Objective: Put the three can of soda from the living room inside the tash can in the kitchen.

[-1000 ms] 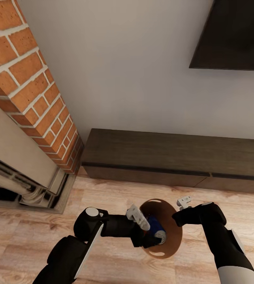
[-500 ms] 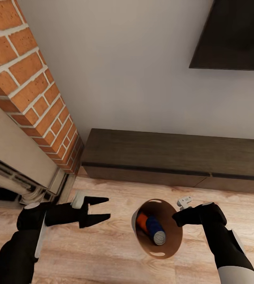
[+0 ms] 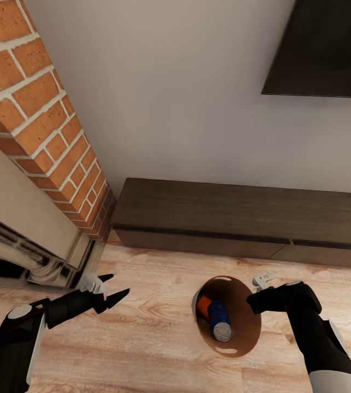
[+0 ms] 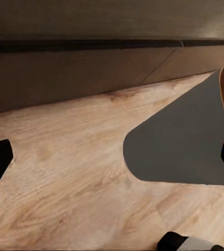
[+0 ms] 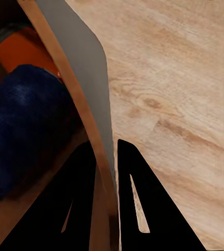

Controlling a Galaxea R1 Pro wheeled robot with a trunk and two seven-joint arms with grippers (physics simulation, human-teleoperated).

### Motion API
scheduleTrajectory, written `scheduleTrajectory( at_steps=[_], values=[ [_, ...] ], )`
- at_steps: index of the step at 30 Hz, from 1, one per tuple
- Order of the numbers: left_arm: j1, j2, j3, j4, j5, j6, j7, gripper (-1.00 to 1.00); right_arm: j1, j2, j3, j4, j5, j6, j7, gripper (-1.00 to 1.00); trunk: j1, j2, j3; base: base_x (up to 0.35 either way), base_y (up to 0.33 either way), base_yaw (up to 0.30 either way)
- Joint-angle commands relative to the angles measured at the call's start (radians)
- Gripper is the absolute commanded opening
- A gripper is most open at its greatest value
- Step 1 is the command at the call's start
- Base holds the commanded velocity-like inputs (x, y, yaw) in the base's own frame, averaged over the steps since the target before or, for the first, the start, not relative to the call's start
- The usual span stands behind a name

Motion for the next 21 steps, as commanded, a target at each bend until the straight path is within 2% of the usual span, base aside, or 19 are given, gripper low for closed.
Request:
scheduleTrajectory(
  at_steps=[1, 2, 3, 4, 5, 8, 9, 11, 12, 13, 15, 18, 21],
  values=[
    [0.014, -0.001, 0.0, 0.03, -0.001, -0.046, 0.079, 1.0, 0.002, -0.025, 0.001, 0.0, -0.024, 0.01, -0.001, -1.0, 0.0, 0.0, 0.0, 0.0, 0.0, 0.0],
    [0.022, -0.002, 0.0, 0.049, -0.001, -0.073, 0.133, 1.0, 0.003, -0.04, -0.002, 0.0, -0.026, 0.008, -0.002, -1.0, 0.0, 0.0, 0.0, 0.0, 0.0, 0.0],
    [0.027, -0.002, -0.001, 0.06, -0.001, -0.087, 0.16, 1.0, 0.003, -0.045, -0.007, 0.0, -0.027, 0.007, -0.003, -1.0, 0.0, 0.0, 0.0, 0.0, 0.0, 0.0],
    [0.041, -0.003, -0.001, 0.081, -0.001, -0.119, 0.211, 1.0, 0.006, -0.052, -0.026, 0.0, -0.028, 0.004, -0.005, -1.0, 0.0, 0.0, 0.0, 0.0, 0.0, 0.0],
    [0.048, -0.003, -0.001, 0.093, -0.001, -0.138, 0.234, 1.0, 0.008, -0.055, -0.039, 0.0, -0.028, 0.003, -0.004, -1.0, 0.0, 0.0, 0.0, 0.0, 0.0, 0.0],
    [0.076, -0.009, -0.003, 0.173, -0.001, -0.267, 0.37, 1.0, 0.018, -0.063, -0.126, 0.0, -0.03, -0.041, 0.0, -1.0, 0.0, 0.0, 0.0, 0.0, 0.0, 0.0],
    [0.078, -0.01, -0.004, 0.186, -0.001, -0.283, 0.389, 1.0, 0.022, -0.064, -0.141, 0.0, -0.03, -0.062, 0.001, -1.0, 0.0, 0.0, 0.0, 0.0, 0.0, 0.0],
    [0.083, -0.014, -0.003, 0.223, 0.0, -0.319, 0.435, 1.0, 0.037, -0.064, -0.2, 0.001, -0.032, -0.137, 0.002, -1.0, 0.0, 0.0, 0.0, 0.0, 0.0, 0.0],
    [0.085, -0.015, -0.002, 0.25, 0.003, -0.338, 0.461, 1.0, 0.049, -0.063, -0.27, 0.005, -0.033, -0.211, 0.003, -1.0, 0.0, 0.0, 0.0, 0.0, 0.0, 0.0],
    [0.085, -0.015, -0.002, 0.256, 0.004, -0.343, 0.467, 1.0, 0.052, -0.062, -0.294, 0.006, -0.033, -0.233, 0.004, -1.0, 0.0, 0.0, 0.0, 0.0, 0.0, 0.0],
    [0.086, -0.015, 0.002, 0.269, 0.008, -0.352, 0.496, 1.0, 0.057, -0.057, -0.372, 0.009, -0.035, -0.299, 0.012, -1.0, 0.0, 0.0, 0.0, 0.0, 0.0, 0.0],
    [0.088, -0.016, 0.003, 0.277, 0.01, -0.357, 0.59, 1.0, 0.063, -0.053, -0.466, 0.013, -0.061, -0.385, 0.045, -1.0, 0.0, 0.0, 0.0, 0.0, 0.0, 0.0],
    [0.105, -0.017, 0.002, 0.279, 0.01, -0.366, 0.67, 1.0, 0.093, -0.051, -0.53, 0.037, -0.101, -0.506, 0.053, -1.0, 0.0, 0.0, 0.0, 0.0, 0.0, 0.0]
  ],
)
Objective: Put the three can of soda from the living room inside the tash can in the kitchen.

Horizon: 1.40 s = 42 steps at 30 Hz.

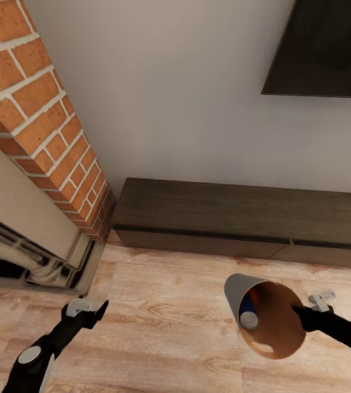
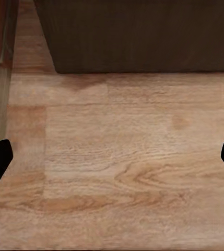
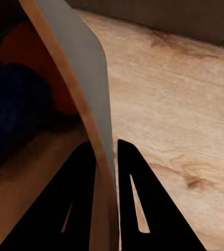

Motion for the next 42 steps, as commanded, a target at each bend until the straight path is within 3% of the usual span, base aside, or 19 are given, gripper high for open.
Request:
scheduleTrajectory(
  at_steps=[1, 2, 8, 12, 16, 27, 33, 42],
  values=[
    [0.015, 0.0, -0.001, 0.001, 0.001, -0.02, 0.04, 1.0, 0.016, 0.001, -0.031, 0.019, -0.022, -0.062, 0.006, -1.0, 0.0, 0.0, 0.0, 0.0, 0.0, 0.0],
    [0.031, -0.001, -0.002, 0.002, -0.001, -0.052, 0.078, 1.0, 0.027, 0.002, -0.058, 0.035, -0.032, -0.115, 0.008, -1.0, 0.0, 0.0, 0.0, 0.0, 0.0, 0.0],
    [0.077, -0.003, -0.005, 0.083, -0.001, -0.2, 0.179, 1.0, 0.067, 0.021, -0.117, 0.102, -0.05, -0.231, 0.007, -1.0, 0.0, 0.0, 0.0, 0.0, 0.0, 0.0],
    [0.086, -0.004, -0.005, 0.124, -0.004, -0.247, 0.234, 1.0, 0.079, 0.023, -0.133, 0.141, -0.052, -0.28, 0.001, -1.0, 0.0, 0.0, 0.0, 0.0, 0.0, 0.0],
    [0.09, -0.004, -0.005, 0.169, -0.001, -0.277, 0.291, 1.0, 0.084, 0.025, -0.18, 0.157, -0.055, -0.301, -0.003, -1.0, 0.0, 0.0, 0.0, 0.0, 0.0, 0.0],
    [0.091, -0.005, -0.006, 0.184, 0.0, -0.287, 0.309, 1.0, 0.086, 0.03, -0.203, 0.171, -0.095, -0.306, -0.006, -1.0, 0.0, 0.0, 0.002, 0.0, 0.0, 0.014],
    [0.091, -0.005, -0.006, 0.181, -0.002, -0.287, 0.309, 1.0, 0.086, 0.059, -0.203, 0.172, -0.097, -0.306, -0.117, -1.0, 0.0, 0.0, 0.006, 0.0, 0.0, 0.189],
    [0.092, -0.008, -0.007, 0.174, 0.001, -0.287, 0.311, 1.0, 0.086, 0.064, -0.203, 0.175, -0.098, -0.306, -0.158, -1.0, 0.0, 0.0, 0.012, -0.038, -0.002, 0.221]
  ],
)
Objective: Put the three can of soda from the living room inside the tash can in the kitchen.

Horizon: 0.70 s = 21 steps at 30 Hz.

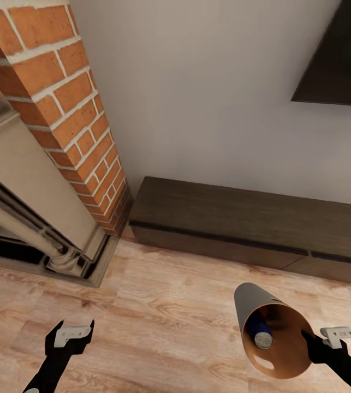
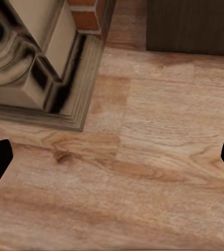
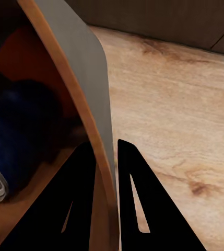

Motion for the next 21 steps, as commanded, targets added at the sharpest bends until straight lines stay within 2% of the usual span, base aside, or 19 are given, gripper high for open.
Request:
scheduleTrajectory(
  at_steps=[1, 7, 14, 21],
  values=[
    [0.0, -0.001, 0.0, -0.001, 0.0, 0.0, 0.0, 1.0, 0.0, 0.0, 0.0, 0.001, -0.006, 0.002, 0.005, -1.0, 0.0, 0.0, 0.0, -0.151, -0.061, 0.118],
    [0.0, -0.002, 0.0, -0.003, -0.004, 0.0, 0.015, 1.0, 0.0, 0.0, 0.002, 0.012, -0.005, 0.002, 0.003, -1.0, 0.0, 0.0, 0.001, -0.245, -0.129, 0.038],
    [0.0, -0.01, 0.0, 0.0, -0.003, 0.0, 0.098, 1.0, 0.0, 0.001, 0.007, 0.022, -0.003, 0.002, 0.003, -1.0, 0.0, 0.0, 0.001, -0.286, -0.154, 0.005],
    [0.0, -0.011, 0.0, 0.005, -0.001, 0.001, 0.109, 1.0, 0.0, 0.006, 0.009, 0.036, -0.002, 0.002, 0.0, -1.0, 0.0, 0.0, 0.001, -0.298, -0.138, 0.021]
  ],
)
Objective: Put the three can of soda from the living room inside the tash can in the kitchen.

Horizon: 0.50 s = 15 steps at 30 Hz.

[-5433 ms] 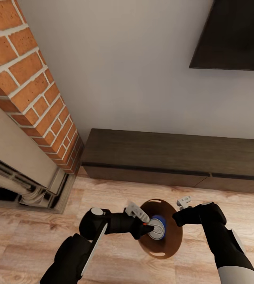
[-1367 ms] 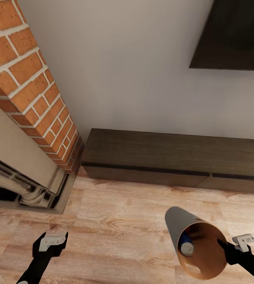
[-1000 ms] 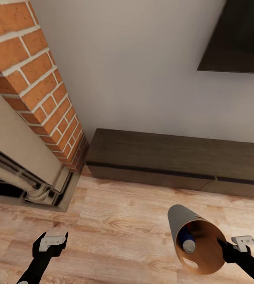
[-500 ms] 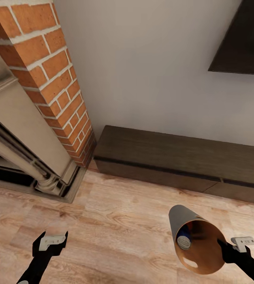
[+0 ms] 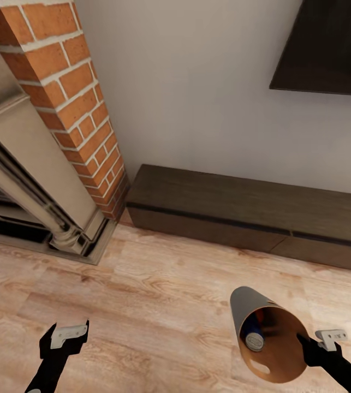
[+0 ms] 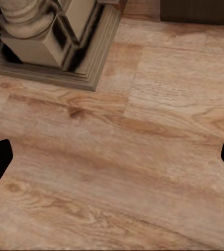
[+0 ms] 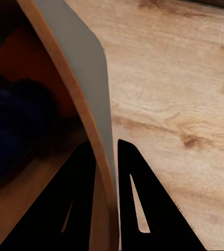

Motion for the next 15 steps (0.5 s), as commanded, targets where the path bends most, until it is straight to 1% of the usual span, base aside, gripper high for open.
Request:
scheduleTrajectory(
  at_steps=[1, 4, 7, 10, 14, 15],
  values=[
    [0.0, 0.0, 0.0, 0.0, 0.0, 0.0, 0.0, 1.0, 0.0, 0.001, 0.0, 0.001, -0.009, 0.002, 0.005, -1.0, 0.0, 0.0, 0.0, -0.29, -0.127, 0.108],
    [0.0, 0.0, 0.0, 0.001, 0.001, 0.0, 0.001, 1.0, 0.0, 0.004, 0.001, 0.007, -0.006, 0.002, 0.004, -1.0, 0.0, 0.0, 0.001, -0.211, -0.095, 0.17],
    [0.0, 0.001, 0.001, 0.002, 0.002, 0.0, 0.001, 1.0, 0.0, 0.001, 0.003, 0.01, -0.003, 0.001, 0.004, -1.0, 0.0, 0.0, 0.001, -0.088, -0.04, 0.178],
    [0.0, 0.001, 0.001, 0.003, 0.002, 0.0, 0.0, 1.0, 0.0, -0.001, 0.021, 0.009, -0.001, 0.001, 0.009, -1.0, 0.0, 0.0, 0.001, -0.04, -0.018, 0.12],
    [0.0, 0.002, 0.001, 0.003, 0.003, 0.0, 0.0, 1.0, 0.0, -0.003, 0.099, 0.006, 0.0, 0.001, 0.015, -1.0, 0.0, 0.0, 0.001, -0.013, -0.006, 0.042],
    [0.0, 0.002, 0.001, 0.003, 0.003, 0.0, -0.001, 1.0, 0.0, -0.006, 0.147, 0.006, 0.0, 0.001, 0.016, -1.0, 0.0, 0.0, 0.001, -0.006, -0.003, 0.019]
  ],
)
